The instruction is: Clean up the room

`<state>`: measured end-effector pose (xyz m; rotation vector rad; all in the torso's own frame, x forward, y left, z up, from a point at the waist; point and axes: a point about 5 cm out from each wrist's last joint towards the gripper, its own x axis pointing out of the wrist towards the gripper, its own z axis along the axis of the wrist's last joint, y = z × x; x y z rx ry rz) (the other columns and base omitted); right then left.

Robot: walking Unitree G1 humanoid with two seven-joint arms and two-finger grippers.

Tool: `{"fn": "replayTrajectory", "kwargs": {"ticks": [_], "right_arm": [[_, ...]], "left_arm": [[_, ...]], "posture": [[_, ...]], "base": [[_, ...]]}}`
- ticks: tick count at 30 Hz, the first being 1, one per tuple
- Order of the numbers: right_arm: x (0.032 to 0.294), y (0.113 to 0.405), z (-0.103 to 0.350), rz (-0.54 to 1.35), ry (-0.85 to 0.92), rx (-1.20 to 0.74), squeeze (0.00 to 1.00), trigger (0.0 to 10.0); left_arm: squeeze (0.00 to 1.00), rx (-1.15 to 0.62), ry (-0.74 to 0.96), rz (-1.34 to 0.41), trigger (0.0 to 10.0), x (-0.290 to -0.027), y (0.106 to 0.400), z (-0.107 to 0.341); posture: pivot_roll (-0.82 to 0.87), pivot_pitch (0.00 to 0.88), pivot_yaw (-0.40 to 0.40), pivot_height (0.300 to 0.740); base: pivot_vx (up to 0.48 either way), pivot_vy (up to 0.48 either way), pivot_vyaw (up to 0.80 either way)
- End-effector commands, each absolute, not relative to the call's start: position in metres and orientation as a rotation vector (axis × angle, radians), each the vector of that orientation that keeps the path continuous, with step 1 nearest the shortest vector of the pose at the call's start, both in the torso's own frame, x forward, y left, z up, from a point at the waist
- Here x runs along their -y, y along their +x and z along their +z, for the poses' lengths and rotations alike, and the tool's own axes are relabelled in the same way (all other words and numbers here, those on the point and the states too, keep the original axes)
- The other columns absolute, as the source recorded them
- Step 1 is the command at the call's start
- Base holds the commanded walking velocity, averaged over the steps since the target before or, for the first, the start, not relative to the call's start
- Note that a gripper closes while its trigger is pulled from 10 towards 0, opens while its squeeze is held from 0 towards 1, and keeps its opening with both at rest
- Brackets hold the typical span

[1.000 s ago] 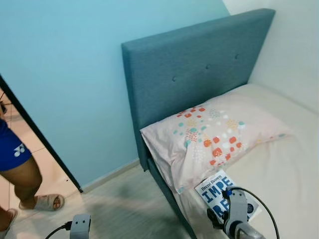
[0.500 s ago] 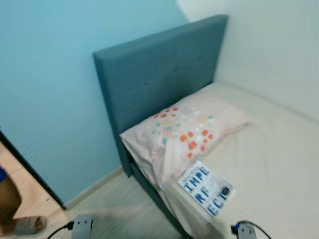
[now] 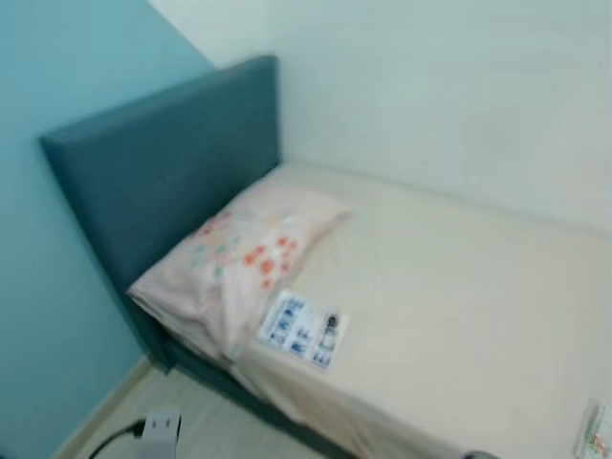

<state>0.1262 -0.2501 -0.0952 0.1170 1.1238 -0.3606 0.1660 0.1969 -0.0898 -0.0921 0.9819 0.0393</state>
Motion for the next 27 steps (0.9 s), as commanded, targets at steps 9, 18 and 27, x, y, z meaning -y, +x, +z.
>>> {"fn": "replayTrajectory", "kwargs": {"ticks": [9,18,27], "right_arm": [[0.249,0.141,-0.091,-0.359,0.111,-1.083,0.00,10.0],[0.235,0.174,-0.079,-0.228,0.058,-0.956,0.00,10.0],[0.232,0.200,-0.067,-0.187,0.030,-0.877,0.00,10.0]], "left_arm": [[0.00,-0.984,-0.082,0.026,10.0,-0.197,0.166,-0.090],[0.00,-0.976,-0.082,0.067,10.0,-0.208,0.167,-0.088],[0.00,-0.959,-0.098,0.060,10.0,-0.201,0.176,-0.085]], "posture": [[-0.07,0.059,0.027,0.740],[-0.07,0.064,0.029,0.740],[-0.07,0.061,0.029,0.740]], "base": [[0.000,0.000,-0.75],[0.000,0.000,-0.33],[0.000,-0.332,0.00]]}}
